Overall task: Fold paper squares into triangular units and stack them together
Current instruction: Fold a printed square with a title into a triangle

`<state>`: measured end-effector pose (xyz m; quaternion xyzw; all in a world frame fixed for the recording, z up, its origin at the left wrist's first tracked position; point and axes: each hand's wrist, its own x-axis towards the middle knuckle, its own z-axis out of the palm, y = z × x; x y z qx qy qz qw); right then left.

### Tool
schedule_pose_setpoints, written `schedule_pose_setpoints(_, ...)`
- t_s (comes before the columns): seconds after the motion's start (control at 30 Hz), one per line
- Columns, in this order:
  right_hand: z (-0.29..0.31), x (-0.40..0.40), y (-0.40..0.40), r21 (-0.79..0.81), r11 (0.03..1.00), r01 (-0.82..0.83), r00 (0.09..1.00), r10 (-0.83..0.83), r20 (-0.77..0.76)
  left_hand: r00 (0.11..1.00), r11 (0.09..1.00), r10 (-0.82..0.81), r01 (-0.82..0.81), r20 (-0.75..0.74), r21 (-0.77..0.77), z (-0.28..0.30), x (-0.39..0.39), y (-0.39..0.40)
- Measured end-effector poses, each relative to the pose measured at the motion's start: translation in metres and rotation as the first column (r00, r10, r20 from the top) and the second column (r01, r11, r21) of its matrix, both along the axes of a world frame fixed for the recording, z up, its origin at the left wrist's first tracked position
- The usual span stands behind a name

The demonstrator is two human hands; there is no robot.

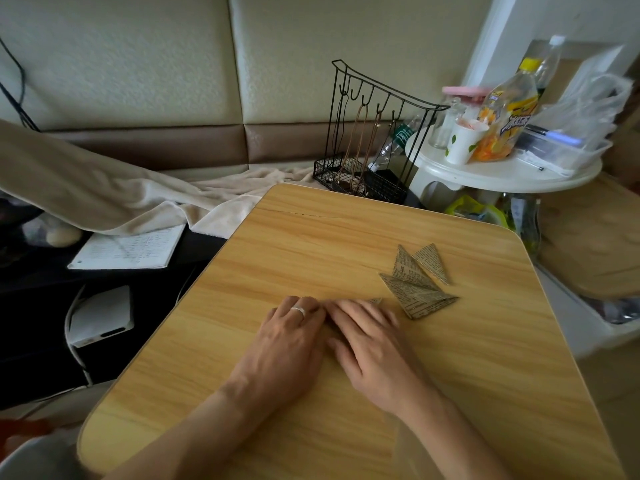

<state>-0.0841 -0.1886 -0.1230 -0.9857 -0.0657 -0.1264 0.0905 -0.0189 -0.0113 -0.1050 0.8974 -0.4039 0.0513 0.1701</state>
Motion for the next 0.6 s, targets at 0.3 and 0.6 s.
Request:
schedule_pose_setpoints(0.3,0.0031,-0.0020,0.0002,-0.060,0.980,0.190,0.981,-0.191,-0.020,0.999,0.997,0.032,-0.033,0.018,0.064,0.0055,-0.0007,0.0013)
schedule_pose_setpoints(0.6,0.0064,-0.0053,0.0056,-0.098,0.927,0.363,0.931,-0.364,0.011,0.996,0.992,0.063,-0.069,0.063,0.109,0.0041,-0.0020,-0.0005)
